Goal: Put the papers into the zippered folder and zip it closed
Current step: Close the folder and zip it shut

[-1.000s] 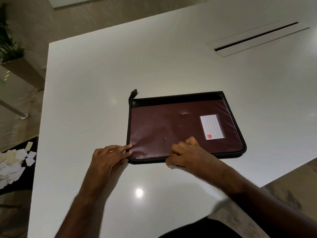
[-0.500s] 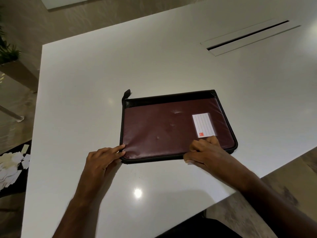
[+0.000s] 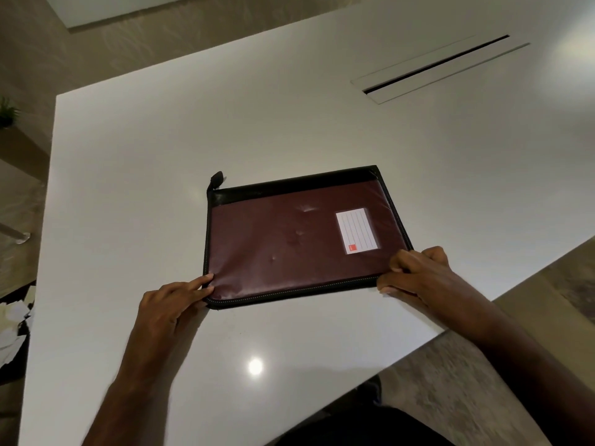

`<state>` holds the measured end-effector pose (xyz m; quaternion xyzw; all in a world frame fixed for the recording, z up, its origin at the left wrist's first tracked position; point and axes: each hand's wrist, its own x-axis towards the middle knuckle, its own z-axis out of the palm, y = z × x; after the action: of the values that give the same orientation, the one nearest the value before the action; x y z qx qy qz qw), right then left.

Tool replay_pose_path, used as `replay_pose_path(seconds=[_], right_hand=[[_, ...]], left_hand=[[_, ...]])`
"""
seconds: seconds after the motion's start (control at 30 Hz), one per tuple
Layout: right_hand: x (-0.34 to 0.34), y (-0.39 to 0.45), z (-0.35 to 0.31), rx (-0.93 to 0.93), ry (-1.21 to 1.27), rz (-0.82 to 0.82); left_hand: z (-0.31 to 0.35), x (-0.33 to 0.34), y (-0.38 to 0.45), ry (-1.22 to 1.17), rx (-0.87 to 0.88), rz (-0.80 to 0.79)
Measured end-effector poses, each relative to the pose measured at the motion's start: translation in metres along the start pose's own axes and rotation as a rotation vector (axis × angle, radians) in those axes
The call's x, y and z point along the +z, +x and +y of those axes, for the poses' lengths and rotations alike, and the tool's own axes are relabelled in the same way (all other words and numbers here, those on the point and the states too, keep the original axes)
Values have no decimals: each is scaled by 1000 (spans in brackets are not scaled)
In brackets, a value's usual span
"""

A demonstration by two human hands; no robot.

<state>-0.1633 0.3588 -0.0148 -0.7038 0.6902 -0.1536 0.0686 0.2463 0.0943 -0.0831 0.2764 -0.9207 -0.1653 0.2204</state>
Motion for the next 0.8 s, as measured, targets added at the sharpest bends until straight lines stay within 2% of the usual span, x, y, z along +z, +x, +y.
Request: replay_pose_path(seconds=[0.27, 0.4, 0.57, 0.8], right_hand=[[-4, -22, 25, 47, -13, 90], [4, -25, 29, 6, -43, 112], [14, -29, 24, 62, -13, 132], [16, -24, 14, 119, 29, 197]], left_hand=[[0, 1, -4, 95, -68, -36], [12, -5, 4, 161, -24, 7], [53, 7, 23, 189, 55, -47], [133, 61, 77, 80, 180, -162]])
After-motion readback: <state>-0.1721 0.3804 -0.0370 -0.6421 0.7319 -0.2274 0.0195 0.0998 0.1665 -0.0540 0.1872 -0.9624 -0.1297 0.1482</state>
